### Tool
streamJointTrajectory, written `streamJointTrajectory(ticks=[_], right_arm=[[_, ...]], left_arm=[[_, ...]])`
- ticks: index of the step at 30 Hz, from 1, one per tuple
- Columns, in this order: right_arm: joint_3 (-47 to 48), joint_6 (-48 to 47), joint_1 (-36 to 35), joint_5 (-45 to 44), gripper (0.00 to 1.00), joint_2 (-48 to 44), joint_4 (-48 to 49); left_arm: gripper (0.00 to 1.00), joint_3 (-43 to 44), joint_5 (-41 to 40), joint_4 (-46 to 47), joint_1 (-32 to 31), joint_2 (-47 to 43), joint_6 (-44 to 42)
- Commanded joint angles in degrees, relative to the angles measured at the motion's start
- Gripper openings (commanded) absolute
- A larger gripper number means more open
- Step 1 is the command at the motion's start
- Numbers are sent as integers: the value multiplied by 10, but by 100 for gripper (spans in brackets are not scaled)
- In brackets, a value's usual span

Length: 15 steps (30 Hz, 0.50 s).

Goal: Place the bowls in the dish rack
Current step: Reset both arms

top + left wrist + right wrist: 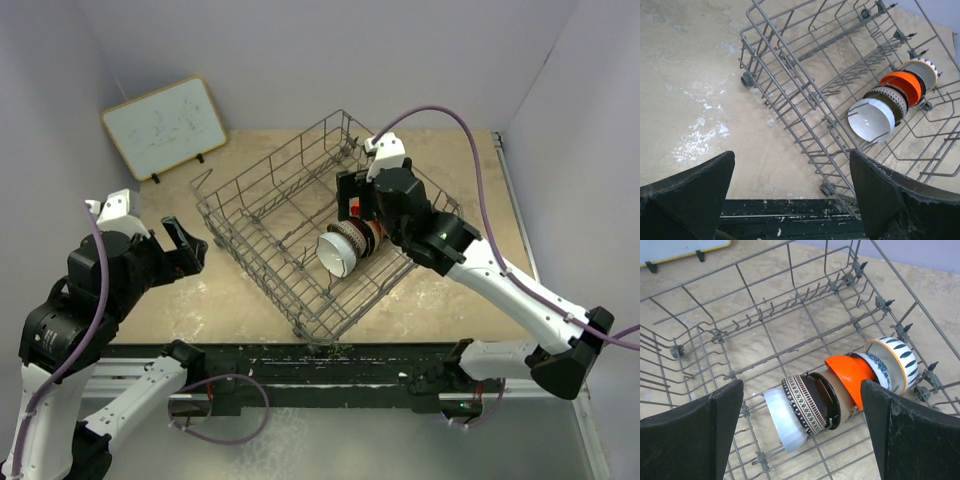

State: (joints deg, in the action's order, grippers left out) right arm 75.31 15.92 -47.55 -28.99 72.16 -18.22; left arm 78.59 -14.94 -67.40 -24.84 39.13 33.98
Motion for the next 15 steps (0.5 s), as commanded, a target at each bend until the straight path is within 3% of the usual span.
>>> streamJointTrajectory(ticks=[1,15], right_arm=[[8,16,3,16,100,-23,0],[0,31,3,28,100,-38,-7]], left_arm=[[99,26,-38,-3,-2,6,18],[99,12,-45,2,-2,-3,14]])
